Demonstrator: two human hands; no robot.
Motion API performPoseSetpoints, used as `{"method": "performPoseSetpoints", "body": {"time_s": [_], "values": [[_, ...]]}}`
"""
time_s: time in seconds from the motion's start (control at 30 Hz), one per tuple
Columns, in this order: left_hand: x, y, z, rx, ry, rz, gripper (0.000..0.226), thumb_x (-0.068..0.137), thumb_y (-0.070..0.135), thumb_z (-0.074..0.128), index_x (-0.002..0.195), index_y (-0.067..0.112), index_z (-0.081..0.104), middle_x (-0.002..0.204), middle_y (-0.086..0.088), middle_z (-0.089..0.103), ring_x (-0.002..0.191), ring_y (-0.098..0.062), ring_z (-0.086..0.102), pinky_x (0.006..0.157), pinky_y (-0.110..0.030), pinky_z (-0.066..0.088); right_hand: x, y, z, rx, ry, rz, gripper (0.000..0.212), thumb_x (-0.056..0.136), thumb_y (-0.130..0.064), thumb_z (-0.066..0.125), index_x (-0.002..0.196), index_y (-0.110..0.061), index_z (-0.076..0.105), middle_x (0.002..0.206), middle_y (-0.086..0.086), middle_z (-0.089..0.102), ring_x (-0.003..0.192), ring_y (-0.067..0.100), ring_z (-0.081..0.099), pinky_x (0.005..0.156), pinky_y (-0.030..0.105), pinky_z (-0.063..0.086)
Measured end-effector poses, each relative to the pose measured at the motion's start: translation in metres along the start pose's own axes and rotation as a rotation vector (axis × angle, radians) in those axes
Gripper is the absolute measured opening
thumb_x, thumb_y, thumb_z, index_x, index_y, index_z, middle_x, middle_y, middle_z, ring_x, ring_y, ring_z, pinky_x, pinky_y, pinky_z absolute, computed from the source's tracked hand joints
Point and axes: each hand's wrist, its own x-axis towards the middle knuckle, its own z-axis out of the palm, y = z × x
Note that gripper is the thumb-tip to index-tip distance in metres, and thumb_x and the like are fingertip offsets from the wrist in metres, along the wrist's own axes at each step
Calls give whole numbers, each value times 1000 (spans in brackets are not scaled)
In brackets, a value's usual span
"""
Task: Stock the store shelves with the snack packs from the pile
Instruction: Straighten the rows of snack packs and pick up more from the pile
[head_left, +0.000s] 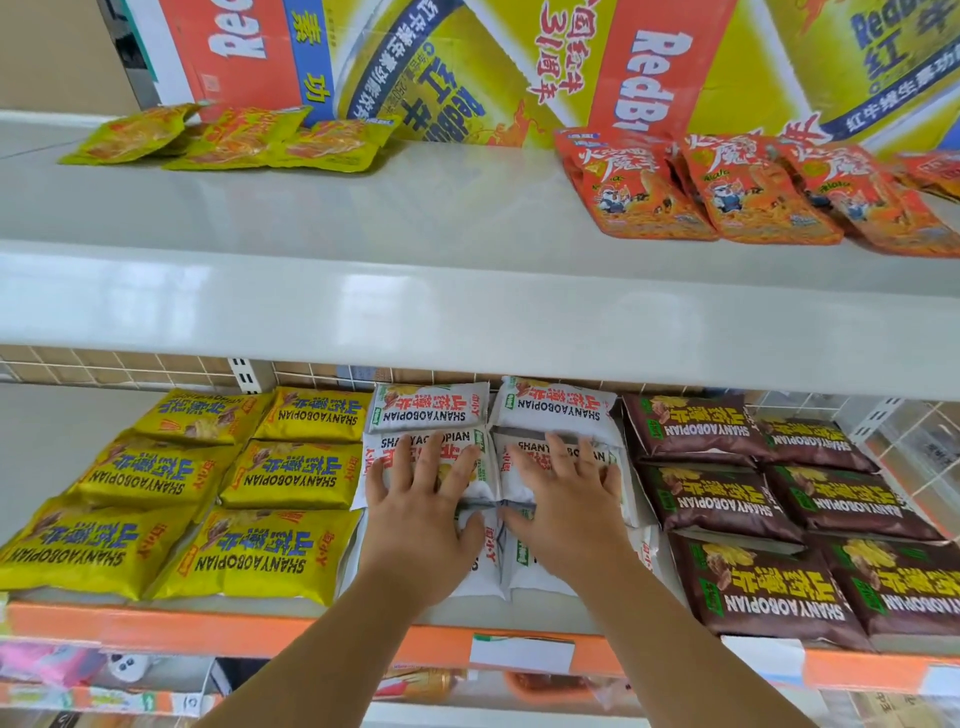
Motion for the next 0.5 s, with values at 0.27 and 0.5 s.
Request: {"method": "performPoseSetpoints", "body": {"time_s": [0.27, 0.5], "values": [[-3, -1, -1, -14, 5, 10, 70, 90, 60, 34, 155, 38, 31, 163, -8, 30, 150, -43, 21, 117, -67, 16, -3, 0, 4, 17, 84, 13, 70, 92, -69, 38, 154, -51, 11, 168, -1, 7, 154, 34, -4, 120, 62, 6], [-2, -1, -1, -32, -19, 8, 73, 87, 62, 32, 156, 40, 26, 165, -6, 25, 151, -42, 17, 118, -67, 12, -3, 1, 5, 41, 90, 25, 69, 92, -67, 40, 153, -53, 12, 168, -3, 8, 155, 32, -6, 120, 62, 5]]}}
